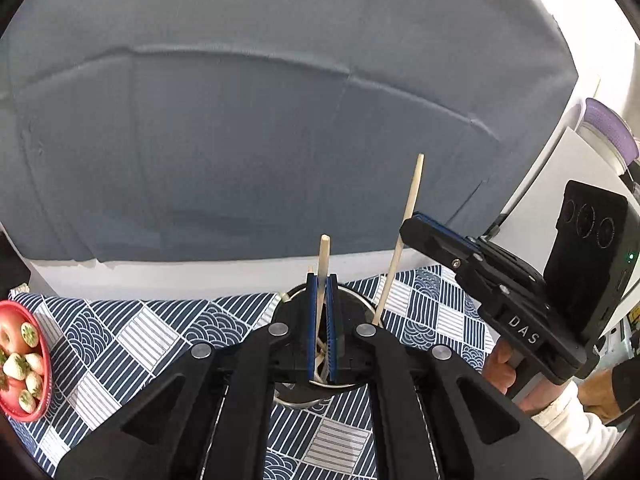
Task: Organize utensils
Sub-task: 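Lower the chopstick into the cup with right tool while left tool holds its chopstick, then open both tools and withdraw them from the cup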
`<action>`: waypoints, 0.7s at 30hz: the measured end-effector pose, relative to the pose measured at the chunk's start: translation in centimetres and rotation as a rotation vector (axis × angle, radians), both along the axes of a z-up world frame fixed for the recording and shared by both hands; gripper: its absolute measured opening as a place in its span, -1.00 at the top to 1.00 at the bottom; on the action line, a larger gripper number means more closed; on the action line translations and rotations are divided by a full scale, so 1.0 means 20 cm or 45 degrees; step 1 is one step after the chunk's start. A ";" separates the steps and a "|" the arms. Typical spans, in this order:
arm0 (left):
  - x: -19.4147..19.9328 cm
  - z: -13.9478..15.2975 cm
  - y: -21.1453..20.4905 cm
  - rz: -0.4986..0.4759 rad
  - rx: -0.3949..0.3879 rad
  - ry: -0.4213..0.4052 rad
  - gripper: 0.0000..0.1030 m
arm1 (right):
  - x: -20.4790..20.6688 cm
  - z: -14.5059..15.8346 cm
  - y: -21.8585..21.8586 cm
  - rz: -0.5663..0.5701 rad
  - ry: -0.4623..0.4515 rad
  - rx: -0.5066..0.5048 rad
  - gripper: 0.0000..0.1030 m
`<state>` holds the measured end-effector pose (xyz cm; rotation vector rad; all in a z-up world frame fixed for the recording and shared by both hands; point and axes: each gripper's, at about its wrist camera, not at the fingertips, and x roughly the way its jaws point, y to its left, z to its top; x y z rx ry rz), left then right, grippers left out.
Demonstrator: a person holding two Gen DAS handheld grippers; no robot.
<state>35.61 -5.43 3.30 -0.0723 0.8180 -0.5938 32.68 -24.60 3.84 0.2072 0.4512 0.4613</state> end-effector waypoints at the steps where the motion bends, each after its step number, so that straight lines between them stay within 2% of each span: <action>1: 0.00 -0.01 0.00 0.000 0.010 0.006 0.91 | 0.00 -0.02 0.01 0.000 0.016 -0.008 0.91; 6: 0.01 -0.05 -0.03 -0.002 0.023 0.031 0.91 | 0.00 -0.09 0.02 0.014 0.064 -0.021 0.91; 17: -0.01 -0.20 -0.02 -0.020 0.056 0.115 0.91 | 0.01 -0.30 0.15 0.073 0.207 -0.185 0.91; 21: -0.02 -0.24 -0.03 -0.033 0.073 0.126 0.91 | 0.00 -0.35 0.16 0.085 0.236 -0.208 0.91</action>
